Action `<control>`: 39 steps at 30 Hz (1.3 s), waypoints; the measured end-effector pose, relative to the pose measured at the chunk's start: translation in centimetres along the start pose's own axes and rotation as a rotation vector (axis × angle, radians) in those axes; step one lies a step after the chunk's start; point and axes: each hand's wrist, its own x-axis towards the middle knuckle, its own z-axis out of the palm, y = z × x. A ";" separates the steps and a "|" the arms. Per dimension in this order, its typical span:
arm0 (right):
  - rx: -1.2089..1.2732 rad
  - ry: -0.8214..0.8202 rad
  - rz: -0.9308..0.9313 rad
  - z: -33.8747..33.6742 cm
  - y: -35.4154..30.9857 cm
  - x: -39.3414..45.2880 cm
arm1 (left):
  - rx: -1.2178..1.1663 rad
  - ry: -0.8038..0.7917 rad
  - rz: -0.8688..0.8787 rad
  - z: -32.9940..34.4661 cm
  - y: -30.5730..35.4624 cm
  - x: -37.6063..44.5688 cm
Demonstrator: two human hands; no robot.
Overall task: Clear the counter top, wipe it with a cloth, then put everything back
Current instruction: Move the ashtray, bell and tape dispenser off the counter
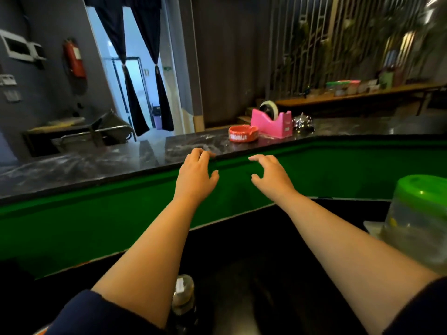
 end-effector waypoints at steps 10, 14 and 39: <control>-0.159 0.070 -0.226 -1.0 8.1 13.5 | 0.069 -0.051 -0.177 8.1 2.3 11.2; -0.291 0.123 -0.290 0.5 10.1 14.5 | 0.315 -0.009 -0.153 10.1 1.5 10.8; 0.033 0.106 -0.455 -0.7 12.5 14.3 | -0.320 -0.052 -0.562 11.8 6.0 18.7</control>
